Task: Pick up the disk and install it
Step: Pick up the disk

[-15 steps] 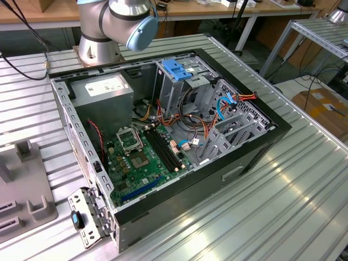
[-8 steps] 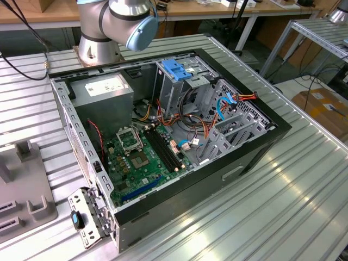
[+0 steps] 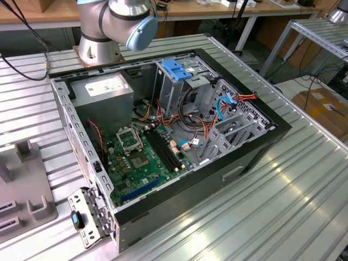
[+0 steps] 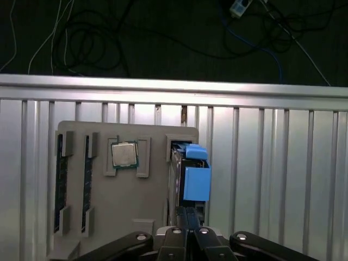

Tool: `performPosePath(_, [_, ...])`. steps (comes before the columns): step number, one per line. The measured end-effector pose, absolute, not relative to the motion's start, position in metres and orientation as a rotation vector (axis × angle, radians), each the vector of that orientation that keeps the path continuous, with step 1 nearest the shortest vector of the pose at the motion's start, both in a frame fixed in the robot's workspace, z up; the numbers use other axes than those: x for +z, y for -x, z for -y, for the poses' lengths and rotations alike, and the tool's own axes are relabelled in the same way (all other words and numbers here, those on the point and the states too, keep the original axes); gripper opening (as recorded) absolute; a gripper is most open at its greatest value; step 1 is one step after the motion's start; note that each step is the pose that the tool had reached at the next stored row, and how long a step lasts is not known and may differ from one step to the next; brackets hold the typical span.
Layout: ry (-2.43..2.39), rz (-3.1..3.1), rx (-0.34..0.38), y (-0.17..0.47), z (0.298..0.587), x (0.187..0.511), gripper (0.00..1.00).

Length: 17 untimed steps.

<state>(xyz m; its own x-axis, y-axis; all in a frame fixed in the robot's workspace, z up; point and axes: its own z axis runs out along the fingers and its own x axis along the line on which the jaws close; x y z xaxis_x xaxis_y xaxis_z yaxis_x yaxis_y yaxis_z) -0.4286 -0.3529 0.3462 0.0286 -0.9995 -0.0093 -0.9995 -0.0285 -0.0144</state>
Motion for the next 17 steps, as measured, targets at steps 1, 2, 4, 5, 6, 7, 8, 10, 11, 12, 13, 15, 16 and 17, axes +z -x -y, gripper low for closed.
performPosePath(1, [2.241, -2.178, -0.005, 0.4278, 0.3528, 0.3457, 0.11])
performPosePath(2, [2.241, -2.178, -0.005, 0.426, 0.3527, 0.3453, 0.11])
performPosePath(4, [2.241, -2.178, -0.005, 0.4241, 0.3526, 0.3448, 0.11])
performPosePath(5, [2.24, -2.178, -0.005, 0.4239, 0.3523, 0.344, 0.11])
performPosePath(6, [2.24, -2.179, -0.005, 0.4238, 0.352, 0.3432, 0.11])
performPosePath(7, [2.238, -2.181, -0.005, 0.4237, 0.351, 0.3425, 0.11])
performPosePath(8, [2.235, -2.184, -0.005, 0.4237, 0.3499, 0.3421, 0.11])
performPosePath(10, [2.22, -2.199, -0.006, 0.4237, 0.3487, 0.3411, 0.11])
performPosePath(11, [2.207, -2.213, -0.006, 0.4237, 0.3486, 0.3409, 0.11])
performPosePath(12, [2.2, -2.22, -0.006, 0.4237, 0.3485, 0.3409, 0.11])
performPosePath(13, [2.195, -2.224, -0.006, 0.4237, 0.3485, 0.3407, 0.11])
performPosePath(15, [2.191, -2.228, -0.006, 0.4236, 0.3484, 0.3399, 0.11])
performPosePath(16, [2.191, -2.228, -0.006, 0.4237, 0.3484, 0.3399, 0.11])
performPosePath(17, [2.191, -2.228, -0.006, 0.4237, 0.3484, 0.3399, 0.11])
